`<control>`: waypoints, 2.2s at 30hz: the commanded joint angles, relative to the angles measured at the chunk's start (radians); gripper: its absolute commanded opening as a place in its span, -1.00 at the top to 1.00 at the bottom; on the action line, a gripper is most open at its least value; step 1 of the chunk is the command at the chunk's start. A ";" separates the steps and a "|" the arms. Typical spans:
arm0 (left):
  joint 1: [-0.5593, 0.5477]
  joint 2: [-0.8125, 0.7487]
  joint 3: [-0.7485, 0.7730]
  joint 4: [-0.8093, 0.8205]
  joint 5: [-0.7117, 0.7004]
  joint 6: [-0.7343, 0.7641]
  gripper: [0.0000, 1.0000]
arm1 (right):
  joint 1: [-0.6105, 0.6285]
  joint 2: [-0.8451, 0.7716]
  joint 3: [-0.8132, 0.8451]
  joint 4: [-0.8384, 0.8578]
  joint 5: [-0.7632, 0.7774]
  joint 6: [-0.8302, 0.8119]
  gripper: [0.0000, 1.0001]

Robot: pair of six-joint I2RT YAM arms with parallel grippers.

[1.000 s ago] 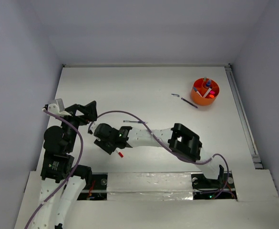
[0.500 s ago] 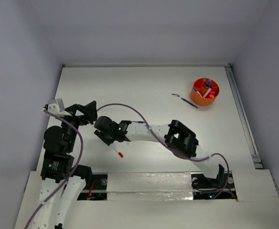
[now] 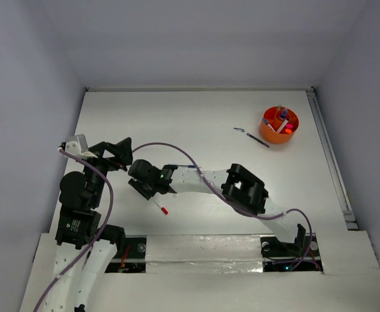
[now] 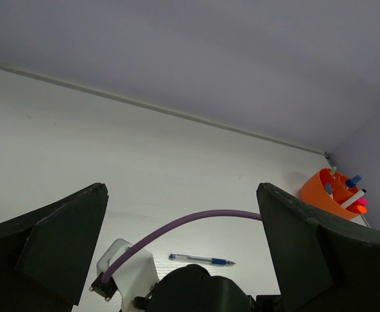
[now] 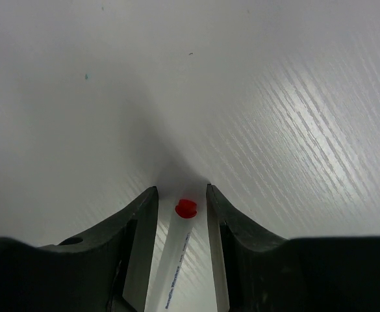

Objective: Sort the stationery into containers
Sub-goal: Pick up the pen from the center of the board, then place the pen in the storage box.

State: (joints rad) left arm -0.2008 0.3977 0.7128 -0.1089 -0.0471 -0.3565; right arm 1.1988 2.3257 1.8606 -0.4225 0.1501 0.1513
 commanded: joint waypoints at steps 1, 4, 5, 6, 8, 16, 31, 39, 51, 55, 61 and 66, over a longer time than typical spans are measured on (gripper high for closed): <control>0.000 0.006 -0.001 0.049 0.015 0.004 -0.98 | 0.008 -0.028 -0.040 -0.056 -0.001 0.013 0.16; 0.000 0.006 -0.001 0.049 0.015 0.004 -0.98 | 0.008 -0.028 -0.049 -0.071 -0.001 0.017 0.16; 0.000 0.006 -0.001 0.049 0.015 0.004 -0.98 | 0.008 -0.031 -0.052 -0.073 0.005 0.019 0.16; 0.000 0.004 -0.001 0.049 0.015 0.004 -0.98 | 0.008 -0.034 -0.061 -0.076 0.006 0.022 0.16; 0.000 0.004 -0.001 0.049 0.015 0.004 -0.98 | 0.008 -0.046 -0.070 -0.076 0.011 0.027 0.16; 0.000 0.001 -0.003 0.049 0.015 0.004 -0.98 | 0.008 -0.063 -0.107 -0.075 0.009 0.045 0.18; 0.000 -0.005 -0.003 0.048 0.012 0.002 -0.98 | 0.008 -0.146 -0.107 0.025 -0.047 0.050 1.00; -0.009 -0.013 -0.003 0.049 0.015 0.004 -0.98 | -0.134 -0.523 -0.351 0.398 -0.142 0.142 1.00; -0.029 -0.031 0.001 0.043 0.007 0.005 -0.98 | -0.626 -1.081 -0.912 0.873 0.209 0.050 1.00; -0.040 -0.040 0.002 0.041 0.007 0.007 -0.98 | -0.819 -1.114 -1.002 1.037 0.296 -0.087 1.00; -0.061 -0.045 0.005 0.040 0.009 0.010 -0.98 | -0.959 -1.002 -0.992 1.227 0.405 -0.235 1.00; -0.098 -0.053 0.007 0.034 -0.008 0.011 -0.98 | -0.990 -0.866 -0.942 1.357 0.482 -0.363 1.00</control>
State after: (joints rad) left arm -0.2768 0.3576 0.7128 -0.1097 -0.0460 -0.3561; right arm 0.2211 1.4014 0.8677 0.7582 0.5510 -0.0902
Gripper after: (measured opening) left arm 0.989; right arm 0.123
